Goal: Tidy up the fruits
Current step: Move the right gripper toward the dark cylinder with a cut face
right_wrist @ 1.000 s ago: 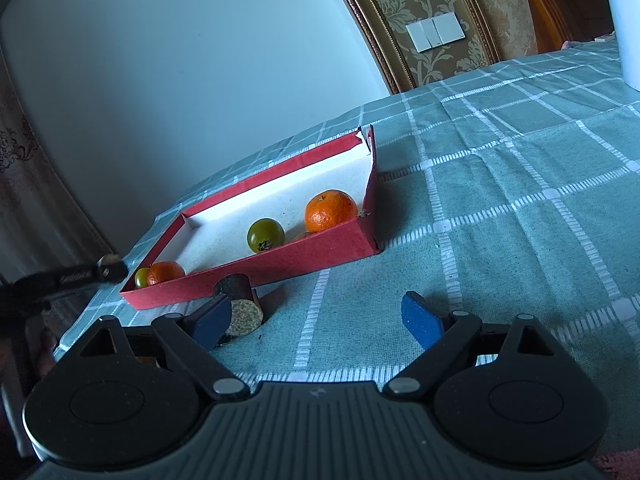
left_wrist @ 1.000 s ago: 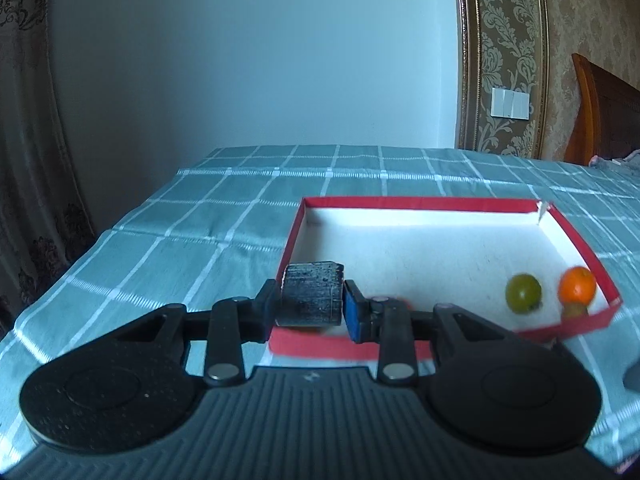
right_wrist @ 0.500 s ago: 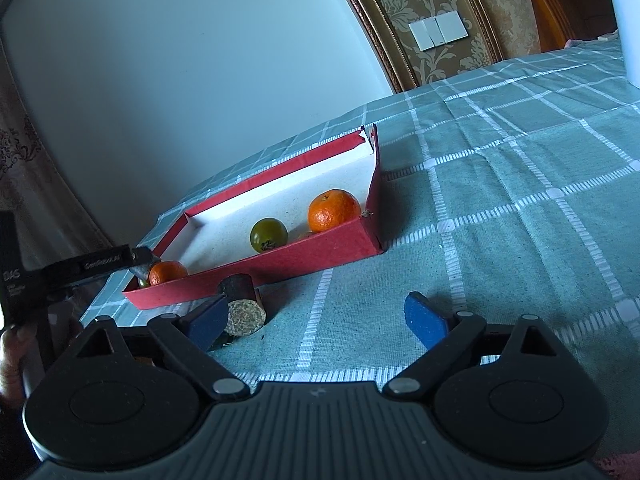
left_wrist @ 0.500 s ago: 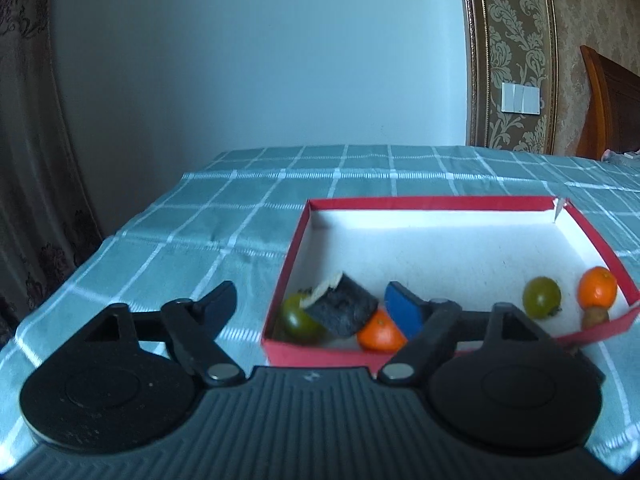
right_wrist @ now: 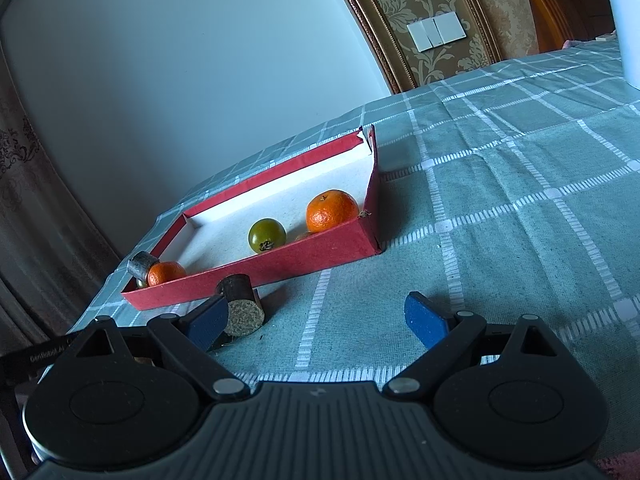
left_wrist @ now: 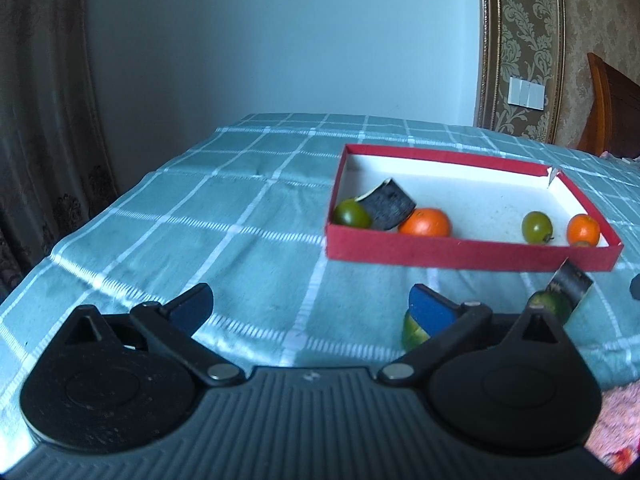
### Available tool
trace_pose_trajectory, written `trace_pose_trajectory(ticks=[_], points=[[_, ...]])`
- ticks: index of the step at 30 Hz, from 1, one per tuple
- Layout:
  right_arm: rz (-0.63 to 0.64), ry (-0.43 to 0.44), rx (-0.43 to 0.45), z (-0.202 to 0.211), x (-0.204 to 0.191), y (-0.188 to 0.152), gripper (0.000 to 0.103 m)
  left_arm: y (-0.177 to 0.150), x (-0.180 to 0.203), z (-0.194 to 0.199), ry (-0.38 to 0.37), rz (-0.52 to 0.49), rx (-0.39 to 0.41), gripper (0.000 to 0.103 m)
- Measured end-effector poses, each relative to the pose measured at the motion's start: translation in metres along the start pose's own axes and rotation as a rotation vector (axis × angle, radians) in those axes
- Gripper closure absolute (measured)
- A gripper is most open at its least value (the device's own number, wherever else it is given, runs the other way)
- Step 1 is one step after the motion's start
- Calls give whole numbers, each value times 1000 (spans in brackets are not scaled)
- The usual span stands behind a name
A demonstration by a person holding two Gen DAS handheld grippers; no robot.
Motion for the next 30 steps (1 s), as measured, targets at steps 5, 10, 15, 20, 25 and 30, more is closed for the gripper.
trace_pose_trajectory(ticks=[5, 10, 15, 20, 25, 30], points=[[1, -5, 2, 0, 0, 0, 7, -9, -16, 0, 17, 21, 51, 0], [5, -33, 28, 4, -1, 0, 7, -8, -21, 7, -9, 51, 111, 0], [91, -70, 40, 8, -15, -2, 7, -7, -22, 4, -22, 67, 95, 0], [281, -55, 22, 10, -59, -7, 7, -8, -24, 2, -16, 84, 82, 0], [467, -50, 10, 8, -95, -12, 9, -9, -27, 1, -14, 104, 84, 0], [611, -39, -59, -5, -118, -24, 49, -9, -29, 2, -3, 118, 93, 0]])
Point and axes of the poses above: each gripper's, at about its wrist camera, not at the fingertips, and z roughly against the way its jaws point, x to its right, y to its top, the point moved 6 cm from there along -z, roughly the way its jaws point, and after that the axes turned 5 degrees about -x, right-handed, at the moved point
